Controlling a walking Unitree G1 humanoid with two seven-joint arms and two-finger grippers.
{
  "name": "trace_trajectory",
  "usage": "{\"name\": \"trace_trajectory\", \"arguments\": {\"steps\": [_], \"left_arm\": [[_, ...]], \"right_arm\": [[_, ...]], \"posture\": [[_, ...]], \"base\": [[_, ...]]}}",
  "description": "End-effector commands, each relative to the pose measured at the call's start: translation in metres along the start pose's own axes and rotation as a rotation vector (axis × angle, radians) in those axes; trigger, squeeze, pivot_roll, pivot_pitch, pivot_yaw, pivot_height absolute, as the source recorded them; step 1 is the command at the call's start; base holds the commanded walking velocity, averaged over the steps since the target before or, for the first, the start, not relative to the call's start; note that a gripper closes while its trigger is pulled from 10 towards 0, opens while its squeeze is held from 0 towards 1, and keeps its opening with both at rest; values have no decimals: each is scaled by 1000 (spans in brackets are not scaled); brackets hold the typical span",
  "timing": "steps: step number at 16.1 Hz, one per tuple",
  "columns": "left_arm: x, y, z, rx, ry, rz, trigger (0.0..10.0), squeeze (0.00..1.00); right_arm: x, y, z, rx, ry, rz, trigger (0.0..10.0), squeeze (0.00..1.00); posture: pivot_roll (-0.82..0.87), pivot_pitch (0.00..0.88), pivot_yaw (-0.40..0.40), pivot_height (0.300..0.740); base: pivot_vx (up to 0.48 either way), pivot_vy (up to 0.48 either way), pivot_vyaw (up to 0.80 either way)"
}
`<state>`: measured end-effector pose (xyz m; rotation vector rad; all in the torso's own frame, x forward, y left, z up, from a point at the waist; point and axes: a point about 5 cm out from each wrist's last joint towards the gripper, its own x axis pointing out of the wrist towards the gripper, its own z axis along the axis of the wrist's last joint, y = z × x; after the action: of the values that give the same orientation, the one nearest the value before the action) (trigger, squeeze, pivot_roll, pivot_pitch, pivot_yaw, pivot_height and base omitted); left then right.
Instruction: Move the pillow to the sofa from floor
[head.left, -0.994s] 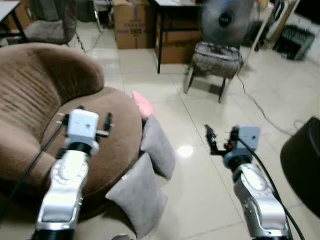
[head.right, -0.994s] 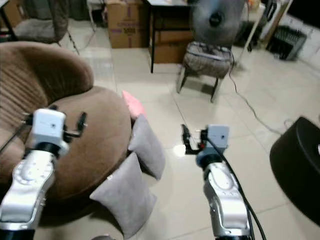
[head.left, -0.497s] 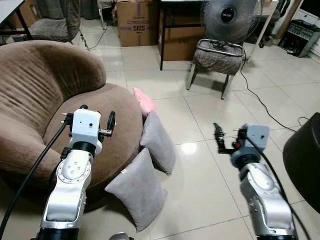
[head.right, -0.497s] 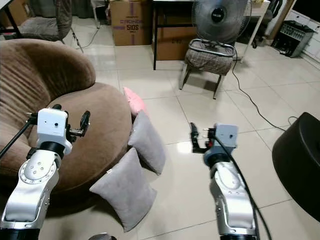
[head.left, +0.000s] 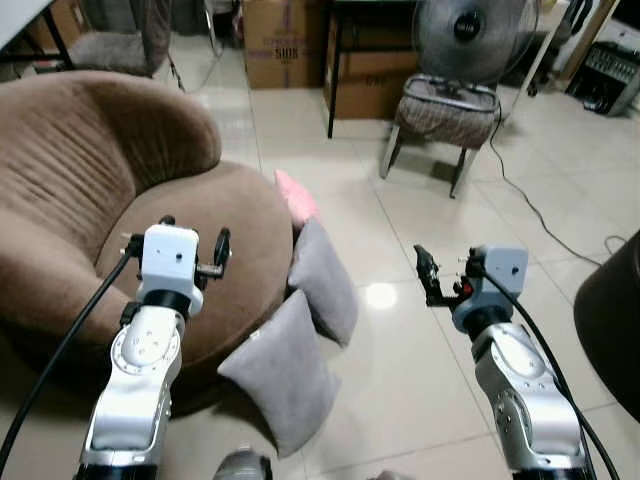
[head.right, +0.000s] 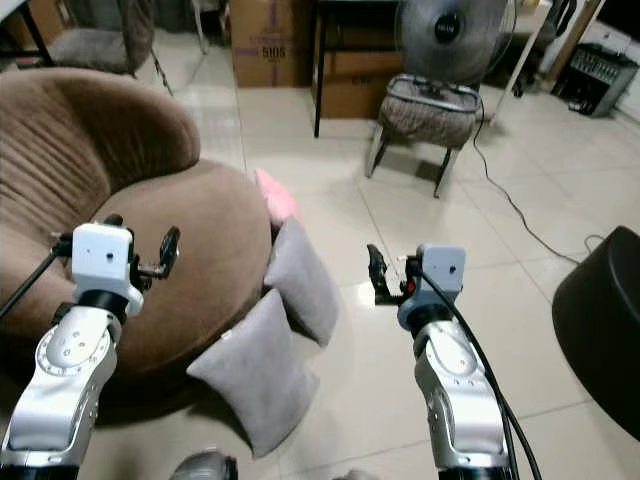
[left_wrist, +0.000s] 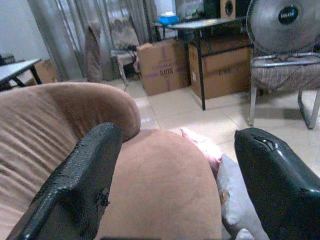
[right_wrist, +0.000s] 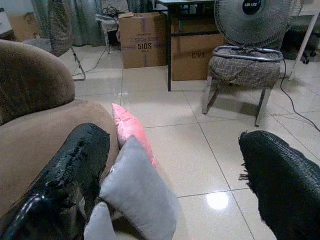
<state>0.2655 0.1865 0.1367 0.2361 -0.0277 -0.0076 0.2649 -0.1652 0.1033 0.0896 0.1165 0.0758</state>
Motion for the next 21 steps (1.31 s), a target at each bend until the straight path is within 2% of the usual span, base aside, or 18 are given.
{"name": "trace_trajectory", "arguments": {"steps": [1, 5, 21], "left_arm": [[-2, 0, 0, -5, -1, -2, 10000, 0], [-3, -2, 0, -17, -14, -22, 10000, 0], [-3, -6, 0, -6, -12, -56, 10000, 0]], "right_arm": [[0, -1, 1, -6, 7, 6, 10000, 0], [0, 0, 1, -23, 7, 11, 10000, 0], [0, -3, -2, -26, 26, -2, 10000, 0]], "posture": [[39, 0, -48, 640], [42, 0, -52, 625], [42, 0, -49, 625]], "base": [[0, 0, 0], [0, 0, 0], [298, 0, 0]]}}
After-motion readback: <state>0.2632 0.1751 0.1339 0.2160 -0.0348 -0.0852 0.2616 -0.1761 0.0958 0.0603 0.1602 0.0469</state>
